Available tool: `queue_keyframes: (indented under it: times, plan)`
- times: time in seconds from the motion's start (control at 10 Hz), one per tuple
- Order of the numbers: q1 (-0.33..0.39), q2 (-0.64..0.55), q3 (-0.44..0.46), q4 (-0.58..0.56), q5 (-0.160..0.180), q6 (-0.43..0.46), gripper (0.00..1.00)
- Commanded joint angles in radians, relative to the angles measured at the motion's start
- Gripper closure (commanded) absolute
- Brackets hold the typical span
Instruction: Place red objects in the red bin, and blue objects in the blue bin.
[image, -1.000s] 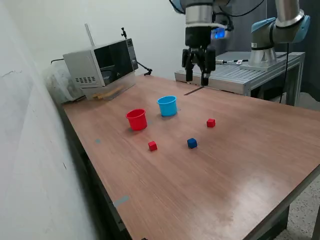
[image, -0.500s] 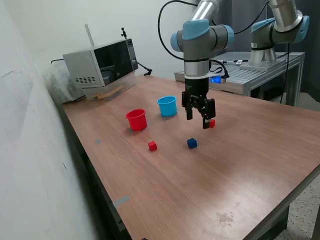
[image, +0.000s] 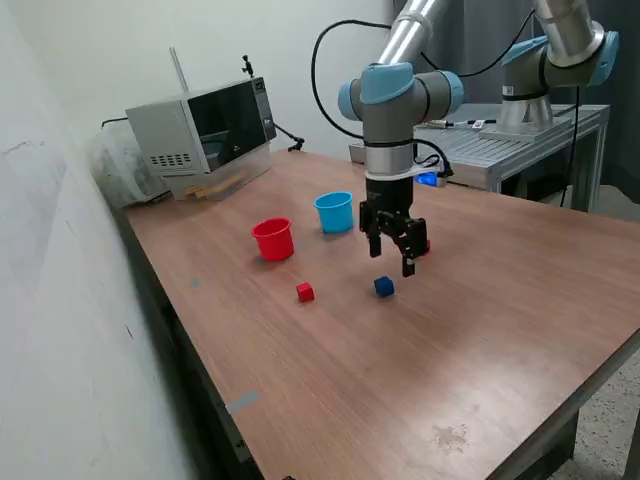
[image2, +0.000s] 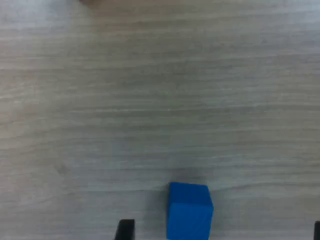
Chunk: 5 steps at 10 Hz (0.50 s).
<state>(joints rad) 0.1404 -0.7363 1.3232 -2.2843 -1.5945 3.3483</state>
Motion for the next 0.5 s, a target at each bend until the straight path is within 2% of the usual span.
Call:
queue_keyframes:
  times: [0.0,0.3,0.4]
  plan:
    - [-0.004,0.023,-0.012,-0.003,0.001,-0.001,0.0]
    - [-0.005,0.047,-0.018,-0.018,0.002,-0.024,0.0]
    - [-0.005,0.048,-0.018,-0.018,0.002,-0.024,1.0]
